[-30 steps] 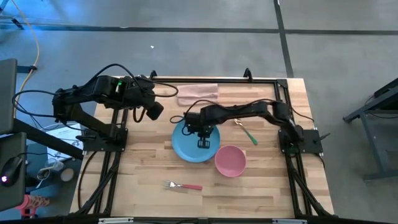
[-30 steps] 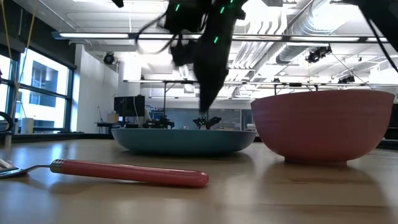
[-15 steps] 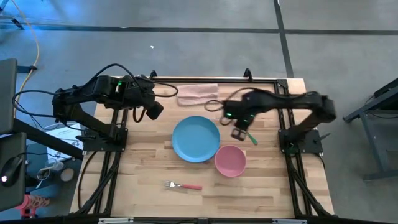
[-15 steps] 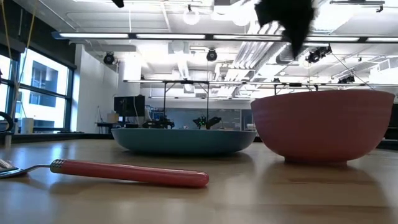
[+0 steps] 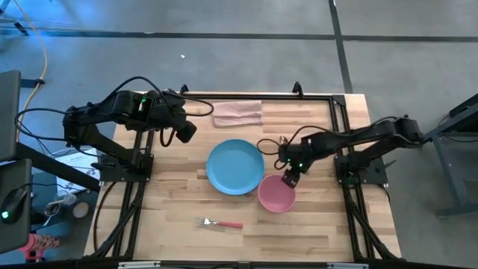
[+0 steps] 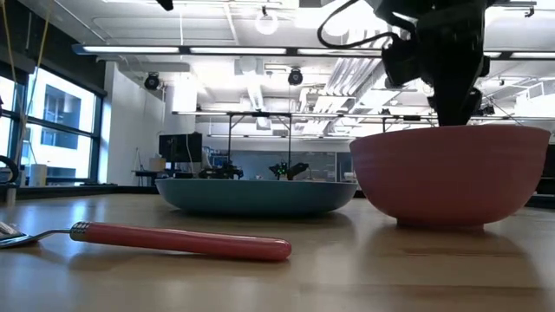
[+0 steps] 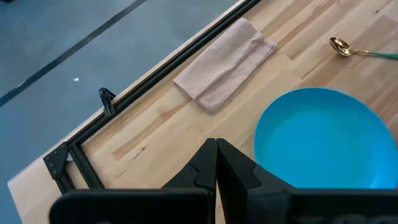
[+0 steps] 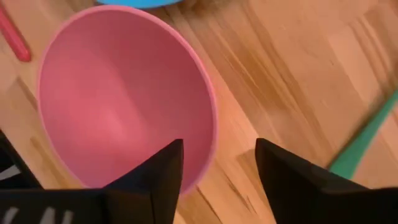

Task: Set table place
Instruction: Stack the bowl on top of the plate on the table

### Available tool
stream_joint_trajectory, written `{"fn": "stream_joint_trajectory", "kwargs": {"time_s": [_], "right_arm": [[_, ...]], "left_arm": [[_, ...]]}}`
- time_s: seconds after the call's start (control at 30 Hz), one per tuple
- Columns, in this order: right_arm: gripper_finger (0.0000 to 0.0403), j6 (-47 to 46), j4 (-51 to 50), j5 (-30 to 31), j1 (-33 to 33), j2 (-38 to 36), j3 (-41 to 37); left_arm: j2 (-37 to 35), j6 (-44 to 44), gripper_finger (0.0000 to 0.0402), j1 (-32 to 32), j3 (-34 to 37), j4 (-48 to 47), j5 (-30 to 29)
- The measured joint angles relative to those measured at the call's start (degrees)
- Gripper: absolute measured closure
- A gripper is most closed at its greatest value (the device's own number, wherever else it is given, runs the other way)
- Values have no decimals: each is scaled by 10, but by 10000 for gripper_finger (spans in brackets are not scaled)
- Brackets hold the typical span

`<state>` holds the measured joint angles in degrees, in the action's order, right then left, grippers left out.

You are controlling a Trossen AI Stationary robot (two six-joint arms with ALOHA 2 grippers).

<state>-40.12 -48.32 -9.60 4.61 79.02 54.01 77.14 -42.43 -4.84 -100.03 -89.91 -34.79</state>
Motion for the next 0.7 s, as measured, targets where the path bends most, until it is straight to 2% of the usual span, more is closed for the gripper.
{"fn": "stream_joint_trajectory", "kwargs": {"time_s": [0.23,0.43,0.53,0.67,0.7], "right_arm": [[206,8,24,25,24,35,-15],[212,11,33,31,34,99,-17],[254,2,33,10,33,128,-17],[373,2,41,-32,34,135,-16],[386,3,46,-36,34,130,-15]], "left_arm": [[0,-13,401,0,0,0,1],[0,-16,401,0,0,0,1],[0,-18,401,0,0,0,2],[0,-20,401,0,0,0,3],[0,-20,401,0,0,0,3]]}}
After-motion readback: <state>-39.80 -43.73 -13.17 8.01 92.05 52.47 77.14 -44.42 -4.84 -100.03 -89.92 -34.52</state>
